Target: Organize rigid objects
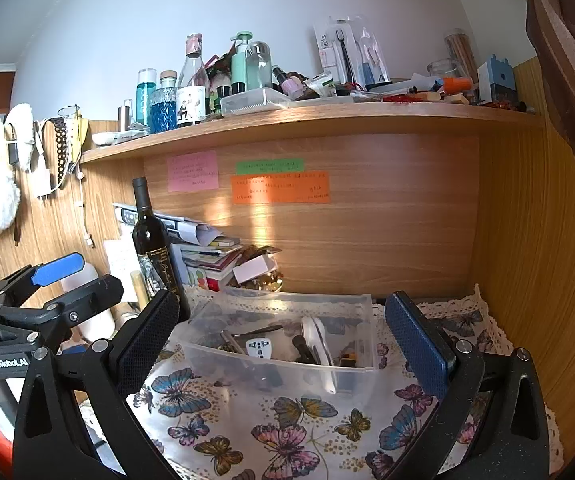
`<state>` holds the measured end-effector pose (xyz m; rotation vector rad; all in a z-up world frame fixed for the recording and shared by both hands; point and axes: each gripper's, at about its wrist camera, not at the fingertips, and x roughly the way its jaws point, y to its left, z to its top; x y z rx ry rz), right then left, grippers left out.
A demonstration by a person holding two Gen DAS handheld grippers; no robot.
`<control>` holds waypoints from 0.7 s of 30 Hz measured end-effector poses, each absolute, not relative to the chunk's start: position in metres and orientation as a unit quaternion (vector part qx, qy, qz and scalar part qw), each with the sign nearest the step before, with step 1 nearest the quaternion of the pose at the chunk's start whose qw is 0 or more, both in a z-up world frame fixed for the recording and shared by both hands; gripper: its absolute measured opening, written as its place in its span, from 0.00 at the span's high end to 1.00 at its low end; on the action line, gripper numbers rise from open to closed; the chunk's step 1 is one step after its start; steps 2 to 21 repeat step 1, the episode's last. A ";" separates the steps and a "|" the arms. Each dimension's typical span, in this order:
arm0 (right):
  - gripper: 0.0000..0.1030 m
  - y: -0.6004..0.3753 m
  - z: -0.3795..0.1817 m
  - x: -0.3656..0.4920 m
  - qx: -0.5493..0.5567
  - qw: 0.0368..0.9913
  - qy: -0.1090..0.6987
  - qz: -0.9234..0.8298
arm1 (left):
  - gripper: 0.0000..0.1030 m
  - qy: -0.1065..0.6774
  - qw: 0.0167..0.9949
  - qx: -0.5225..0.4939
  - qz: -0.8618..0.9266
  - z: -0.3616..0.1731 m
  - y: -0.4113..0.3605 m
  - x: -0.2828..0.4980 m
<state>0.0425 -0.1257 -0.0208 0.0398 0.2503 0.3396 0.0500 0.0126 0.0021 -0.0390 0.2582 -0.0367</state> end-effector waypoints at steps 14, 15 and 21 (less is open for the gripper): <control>0.00 -0.127 -0.021 0.043 0.020 0.977 0.124 0.170 | 0.00 0.130 0.991 -0.019 -0.020 0.002 0.013 0.051; 0.00 -0.127 -0.021 0.043 0.020 0.977 0.124 0.170 | 0.00 0.130 0.991 -0.019 -0.020 0.002 0.013 0.051; 0.00 -0.127 -0.021 0.043 0.020 0.977 0.124 0.170 | 0.00 0.130 0.991 -0.019 -0.020 0.002 0.013 0.051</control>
